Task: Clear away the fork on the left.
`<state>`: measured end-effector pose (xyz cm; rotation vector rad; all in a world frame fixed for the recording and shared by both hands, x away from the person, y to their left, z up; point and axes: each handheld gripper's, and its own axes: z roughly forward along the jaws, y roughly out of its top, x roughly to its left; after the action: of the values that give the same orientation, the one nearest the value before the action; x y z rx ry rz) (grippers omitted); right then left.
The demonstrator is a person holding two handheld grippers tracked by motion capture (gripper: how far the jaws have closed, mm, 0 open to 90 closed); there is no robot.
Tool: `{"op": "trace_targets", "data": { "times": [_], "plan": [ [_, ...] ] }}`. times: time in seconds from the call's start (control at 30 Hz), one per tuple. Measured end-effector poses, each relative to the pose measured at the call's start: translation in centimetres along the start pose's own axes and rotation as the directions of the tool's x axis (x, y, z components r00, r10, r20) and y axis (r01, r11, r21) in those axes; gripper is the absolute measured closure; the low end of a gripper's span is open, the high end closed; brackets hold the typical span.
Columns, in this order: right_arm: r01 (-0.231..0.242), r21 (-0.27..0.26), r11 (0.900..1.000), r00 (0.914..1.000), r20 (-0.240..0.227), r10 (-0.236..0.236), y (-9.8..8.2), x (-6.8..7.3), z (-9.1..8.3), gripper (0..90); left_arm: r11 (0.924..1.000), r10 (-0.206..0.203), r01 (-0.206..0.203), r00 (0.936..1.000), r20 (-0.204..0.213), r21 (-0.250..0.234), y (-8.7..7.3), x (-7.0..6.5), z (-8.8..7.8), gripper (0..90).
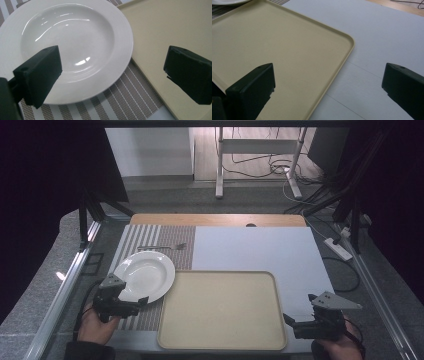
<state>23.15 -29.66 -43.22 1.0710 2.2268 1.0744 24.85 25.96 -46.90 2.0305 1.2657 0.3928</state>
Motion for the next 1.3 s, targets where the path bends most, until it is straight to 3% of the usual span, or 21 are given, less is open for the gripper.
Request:
{"op": "trace_targets", "data": {
  "times": [0.47,0.7,1.3],
  "plan": [
    [-0.001,0.002,1.0,1.0,-0.004,0.001,0.0,0.0,0.0,0.0,0.9999,-0.002,0.001,1.0,0.01,0.011,1.5,1.3,1.6,1.2],
    [0.001,0.004,1.0,1.0,-0.004,-0.001,0.0,0.0,0.0,0.0,0.9995,-0.029,0.029,0.9982,0.052,0.012,2.2,2.5,2.5,0.7],
    [0.004,0.011,1.0,1.0,-0.004,-0.004,0.0,0.0,0.1,0.0,0.9977,-0.054,0.053,0.9981,0.029,0.043,3.9,4.9,5.1,0.3]
  ]
}}
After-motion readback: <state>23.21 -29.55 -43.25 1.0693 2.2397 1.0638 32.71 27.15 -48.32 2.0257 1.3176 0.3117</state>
